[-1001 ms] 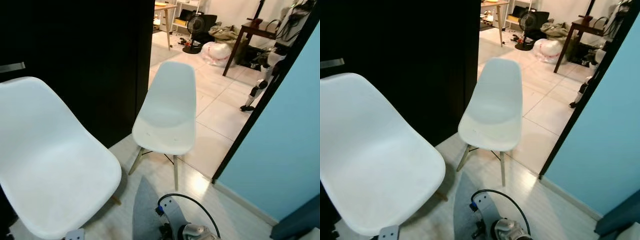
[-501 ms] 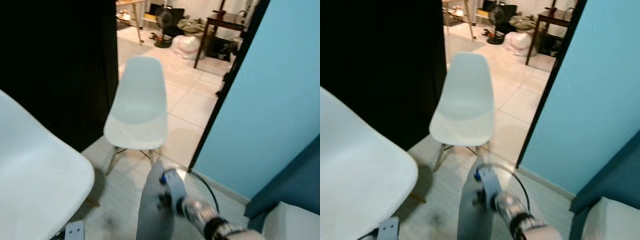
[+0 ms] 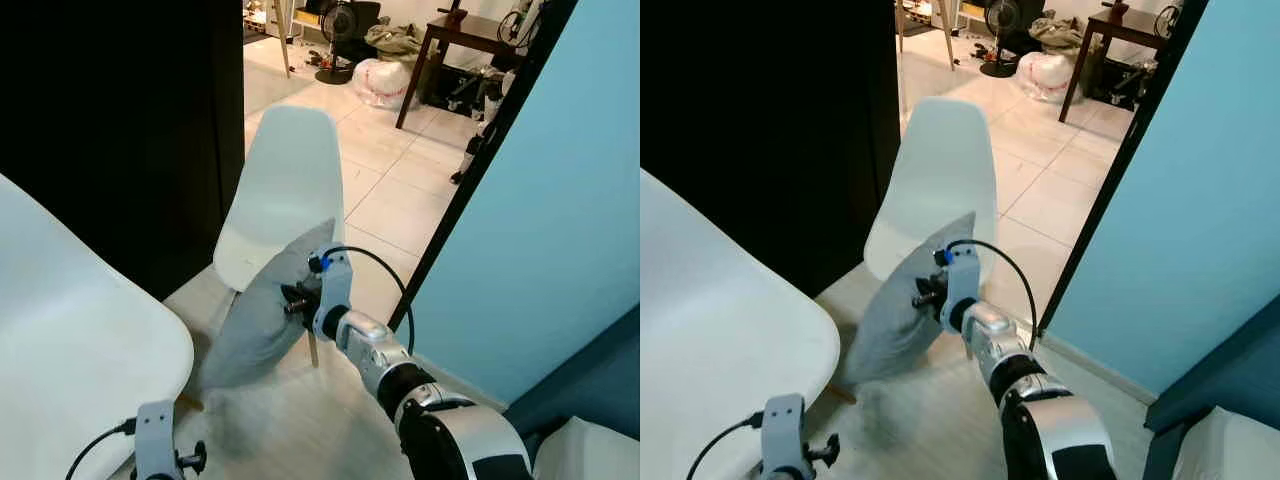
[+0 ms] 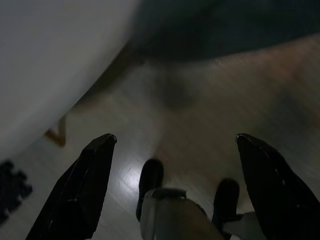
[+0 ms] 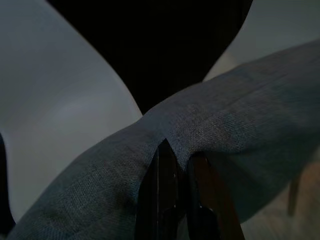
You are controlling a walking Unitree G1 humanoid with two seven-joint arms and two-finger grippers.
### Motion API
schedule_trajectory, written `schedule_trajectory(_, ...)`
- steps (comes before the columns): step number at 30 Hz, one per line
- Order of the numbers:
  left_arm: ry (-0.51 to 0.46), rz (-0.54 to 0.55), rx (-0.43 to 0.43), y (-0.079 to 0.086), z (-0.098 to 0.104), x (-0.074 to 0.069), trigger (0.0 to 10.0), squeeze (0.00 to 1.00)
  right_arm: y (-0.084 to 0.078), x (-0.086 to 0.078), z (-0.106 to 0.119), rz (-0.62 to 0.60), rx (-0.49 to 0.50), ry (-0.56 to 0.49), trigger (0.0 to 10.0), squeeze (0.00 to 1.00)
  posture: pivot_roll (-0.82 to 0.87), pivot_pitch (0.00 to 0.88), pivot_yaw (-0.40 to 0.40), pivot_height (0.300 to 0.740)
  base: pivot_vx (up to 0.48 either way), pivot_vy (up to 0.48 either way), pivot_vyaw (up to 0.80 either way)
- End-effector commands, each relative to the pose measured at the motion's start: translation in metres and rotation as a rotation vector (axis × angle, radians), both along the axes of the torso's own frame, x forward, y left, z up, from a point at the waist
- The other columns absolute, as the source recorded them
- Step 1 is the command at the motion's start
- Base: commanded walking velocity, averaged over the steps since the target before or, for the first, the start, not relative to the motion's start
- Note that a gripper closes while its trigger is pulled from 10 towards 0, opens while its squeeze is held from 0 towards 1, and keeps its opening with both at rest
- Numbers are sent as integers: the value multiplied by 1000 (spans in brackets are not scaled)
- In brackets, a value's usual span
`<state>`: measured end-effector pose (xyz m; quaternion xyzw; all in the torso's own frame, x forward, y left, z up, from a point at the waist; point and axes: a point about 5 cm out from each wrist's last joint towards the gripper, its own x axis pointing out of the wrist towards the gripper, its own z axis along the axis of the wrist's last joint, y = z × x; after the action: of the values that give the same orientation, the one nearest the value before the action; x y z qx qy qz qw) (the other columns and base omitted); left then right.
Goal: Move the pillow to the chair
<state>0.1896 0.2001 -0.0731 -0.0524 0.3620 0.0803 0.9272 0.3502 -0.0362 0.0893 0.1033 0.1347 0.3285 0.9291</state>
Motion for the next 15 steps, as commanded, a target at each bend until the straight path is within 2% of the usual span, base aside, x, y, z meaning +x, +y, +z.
schedule_trajectory(1,-9,-30,-13,-7,0,2,10000,0,-2,3,6,-24,49,-21,10000,0,116,16,-110,740,368,0,-763)
schedule_trajectory(11,-14,-44,-12,-9,0,2,10000,0,-2,5,10,-34,98,-27,10000,0,114,15,-115,740,370,0,-761)
schedule_trajectory(12,-13,-46,-12,-10,0,2,10000,0,-1,5,11,-7,63,-55,10000,0,117,10,-120,740,379,0,0)
schedule_trajectory(15,-10,-47,-11,-10,0,1,10000,0,-1,4,11,-1,55,-61,10000,0,117,8,-119,740,379,0,0)
